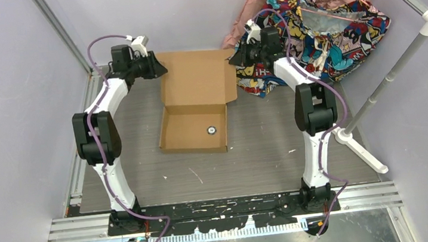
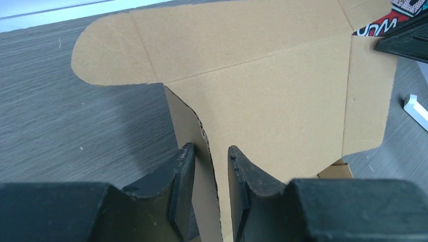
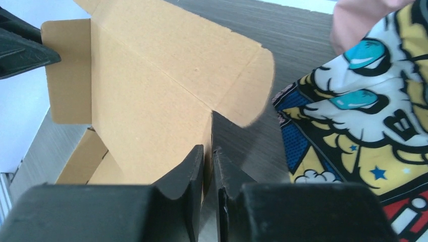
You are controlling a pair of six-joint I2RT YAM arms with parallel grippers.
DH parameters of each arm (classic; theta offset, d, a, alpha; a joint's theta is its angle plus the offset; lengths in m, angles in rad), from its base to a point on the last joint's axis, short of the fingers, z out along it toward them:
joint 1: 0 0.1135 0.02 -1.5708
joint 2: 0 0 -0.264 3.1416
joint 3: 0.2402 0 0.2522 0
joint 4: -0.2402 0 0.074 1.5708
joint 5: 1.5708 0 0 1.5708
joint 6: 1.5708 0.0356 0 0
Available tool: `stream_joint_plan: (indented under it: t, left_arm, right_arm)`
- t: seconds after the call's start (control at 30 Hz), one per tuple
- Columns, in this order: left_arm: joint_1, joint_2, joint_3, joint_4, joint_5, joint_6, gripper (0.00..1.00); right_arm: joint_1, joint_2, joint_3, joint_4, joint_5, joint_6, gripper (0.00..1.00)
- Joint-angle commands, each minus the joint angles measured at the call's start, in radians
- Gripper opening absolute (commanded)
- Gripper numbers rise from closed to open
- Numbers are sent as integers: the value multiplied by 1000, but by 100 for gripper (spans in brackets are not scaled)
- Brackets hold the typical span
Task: Fold the paper box
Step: Close the paper box at the center of the board.
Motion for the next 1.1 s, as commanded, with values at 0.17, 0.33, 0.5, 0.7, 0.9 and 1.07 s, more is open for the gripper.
stream_joint_plan:
  t: [0.17, 0.33, 0.5, 0.7, 0.9, 1.07]
  left_arm:
    - [-22, -146, -78, 49, -31, 3, 28]
    - [-47, -198, -143, 67, -85, 3, 23]
    - [-89, -258, -210, 63, -170, 34, 9]
    - [-117, -325, -285, 80, -244, 45, 0]
    - [-131, -402, -377, 129, -291, 36, 0]
    - [-150, -455, -448, 173, -332, 20, 0]
  right_arm:
    - [51, -172, -50, -32, 65, -60, 17]
    - [91, -208, -55, -108, 154, -124, 14]
    - [144, -224, -57, -188, 241, -182, 10]
    - [185, -260, -107, -197, 317, -200, 8]
    - [226, -300, -151, -184, 416, -224, 7]
    - [271, -332, -203, -154, 519, -239, 7]
